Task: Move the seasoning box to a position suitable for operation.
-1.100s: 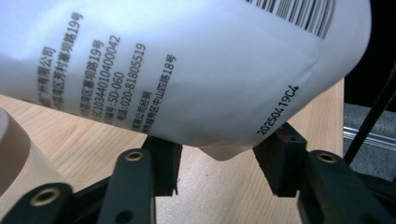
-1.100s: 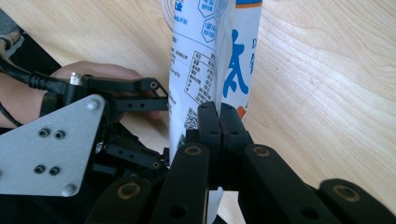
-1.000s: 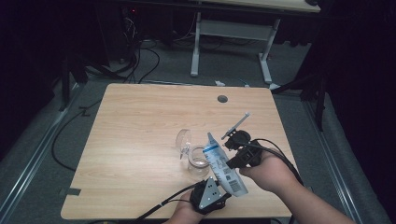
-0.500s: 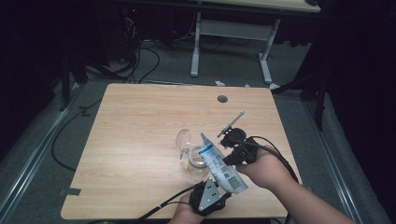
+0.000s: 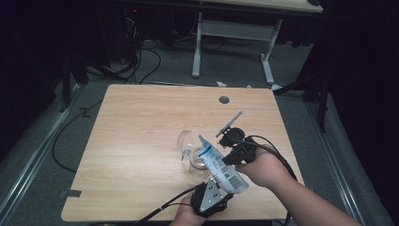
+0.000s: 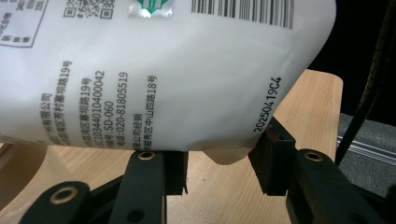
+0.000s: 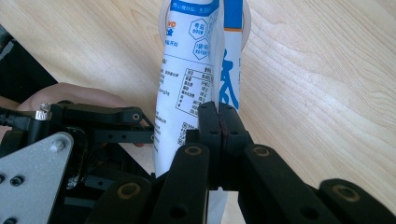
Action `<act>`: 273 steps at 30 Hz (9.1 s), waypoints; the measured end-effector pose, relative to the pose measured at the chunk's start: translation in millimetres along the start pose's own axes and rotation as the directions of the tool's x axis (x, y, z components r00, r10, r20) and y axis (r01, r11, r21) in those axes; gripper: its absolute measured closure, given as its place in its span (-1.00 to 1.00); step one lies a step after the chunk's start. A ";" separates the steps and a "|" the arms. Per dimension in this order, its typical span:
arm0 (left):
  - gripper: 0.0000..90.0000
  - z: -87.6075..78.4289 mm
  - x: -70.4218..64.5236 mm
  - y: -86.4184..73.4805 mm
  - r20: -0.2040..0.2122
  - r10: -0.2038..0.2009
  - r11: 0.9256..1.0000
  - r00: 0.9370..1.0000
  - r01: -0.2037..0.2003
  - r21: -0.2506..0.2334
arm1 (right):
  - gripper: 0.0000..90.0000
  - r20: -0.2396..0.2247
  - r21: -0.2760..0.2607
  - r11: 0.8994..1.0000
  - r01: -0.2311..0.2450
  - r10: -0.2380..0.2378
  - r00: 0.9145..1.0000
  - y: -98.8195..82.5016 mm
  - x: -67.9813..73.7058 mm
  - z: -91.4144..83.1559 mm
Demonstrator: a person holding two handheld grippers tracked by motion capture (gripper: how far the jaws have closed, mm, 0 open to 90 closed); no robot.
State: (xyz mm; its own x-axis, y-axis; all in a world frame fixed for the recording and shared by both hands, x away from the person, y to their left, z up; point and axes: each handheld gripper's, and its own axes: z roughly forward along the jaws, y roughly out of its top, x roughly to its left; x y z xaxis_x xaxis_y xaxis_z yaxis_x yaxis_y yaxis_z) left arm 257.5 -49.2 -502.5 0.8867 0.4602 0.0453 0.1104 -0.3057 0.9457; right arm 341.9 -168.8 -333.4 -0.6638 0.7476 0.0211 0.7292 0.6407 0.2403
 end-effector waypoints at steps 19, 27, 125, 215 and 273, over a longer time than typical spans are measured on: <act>0.36 1.2 2.0 6.0 0.004 -0.007 1.000 1.000 0.007 -0.005 | 1.00 0.002 -0.011 1.000 0.010 -0.010 1.000 5.3 -4.3 -0.1; 0.37 2.2 1.5 8.8 -0.003 -0.011 1.000 1.000 0.011 -0.011 | 1.00 0.006 -0.008 1.000 0.012 -0.012 1.000 7.3 -5.3 -1.4; 0.37 4.9 12.1 22.1 0.016 -0.025 0.999 1.000 0.026 -0.041 | 1.00 0.038 -0.019 0.999 0.047 -0.046 0.998 22.2 -0.9 -10.1; 0.38 5.3 17.6 26.4 0.024 -0.049 0.996 0.998 0.051 -0.067 | 1.00 0.053 -0.033 0.998 0.063 -0.061 0.997 28.5 -0.2 -12.0; 0.38 4.5 18.0 28.8 0.027 -0.056 0.995 0.998 0.058 -0.085 | 1.00 0.056 -0.034 0.997 0.065 -0.063 0.996 30.9 1.4 -13.5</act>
State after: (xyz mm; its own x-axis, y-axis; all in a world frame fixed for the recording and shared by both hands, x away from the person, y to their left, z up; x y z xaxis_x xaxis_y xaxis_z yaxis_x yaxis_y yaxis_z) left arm 278.6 -53.5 -475.8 0.8908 0.4540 -0.0160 0.1230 -0.2070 0.9706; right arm 361.2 -150.3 -312.9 -0.6982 0.7142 -0.0487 0.6783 0.6818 0.2739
